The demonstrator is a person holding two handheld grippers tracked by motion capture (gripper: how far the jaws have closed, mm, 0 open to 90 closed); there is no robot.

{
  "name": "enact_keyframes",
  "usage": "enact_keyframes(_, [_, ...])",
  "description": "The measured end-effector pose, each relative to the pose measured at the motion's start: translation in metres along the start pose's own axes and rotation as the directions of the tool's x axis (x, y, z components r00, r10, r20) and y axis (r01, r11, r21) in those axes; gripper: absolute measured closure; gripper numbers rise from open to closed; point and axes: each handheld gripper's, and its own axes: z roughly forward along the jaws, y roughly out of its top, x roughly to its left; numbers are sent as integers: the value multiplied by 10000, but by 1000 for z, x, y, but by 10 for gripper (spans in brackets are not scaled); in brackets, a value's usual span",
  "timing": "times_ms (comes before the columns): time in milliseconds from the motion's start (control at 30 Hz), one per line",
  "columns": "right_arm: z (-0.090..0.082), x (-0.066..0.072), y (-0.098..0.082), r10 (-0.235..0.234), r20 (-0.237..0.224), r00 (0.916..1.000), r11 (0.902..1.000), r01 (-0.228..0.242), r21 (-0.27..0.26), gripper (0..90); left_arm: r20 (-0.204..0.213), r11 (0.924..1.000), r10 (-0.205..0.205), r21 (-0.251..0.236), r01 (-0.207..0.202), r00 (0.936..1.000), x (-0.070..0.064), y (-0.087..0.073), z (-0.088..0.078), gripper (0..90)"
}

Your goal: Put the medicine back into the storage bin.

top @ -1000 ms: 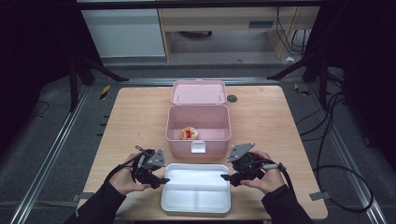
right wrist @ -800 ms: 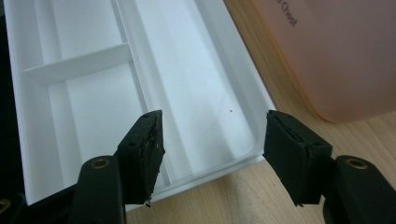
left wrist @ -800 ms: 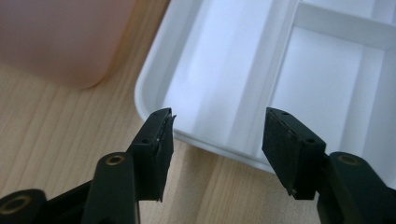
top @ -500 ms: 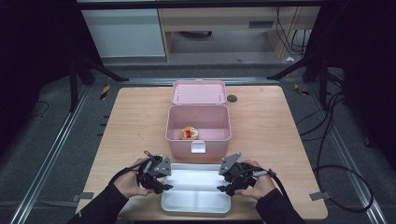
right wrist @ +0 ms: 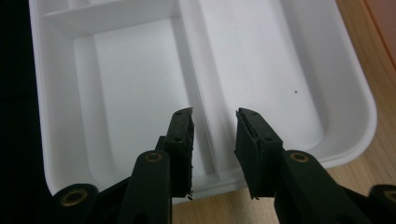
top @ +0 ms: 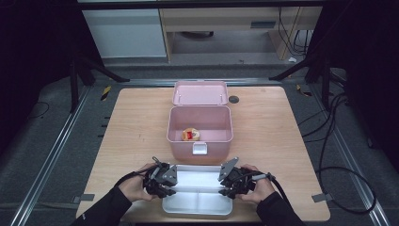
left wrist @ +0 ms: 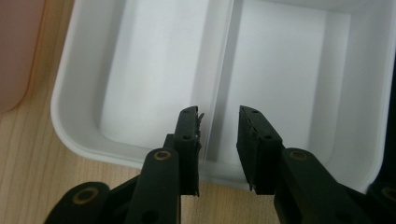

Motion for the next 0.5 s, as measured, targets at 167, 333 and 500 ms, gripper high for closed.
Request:
enact_keyframes(167, [4,1,1,-136,-146,9998,9997,139,220,731,33,9997,-30,245,29,10000,2,3,5,760])
enact_keyframes(333, [8,2,2,-222,-239,9995,9988,232,430,763,66,9993,-23,370,20,10000,3,3,5,838])
enact_keyframes(500, [8,-2,1,-219,-172,9996,9992,225,340,824,200,9992,1,398,-9,9998,3,4,6,854])
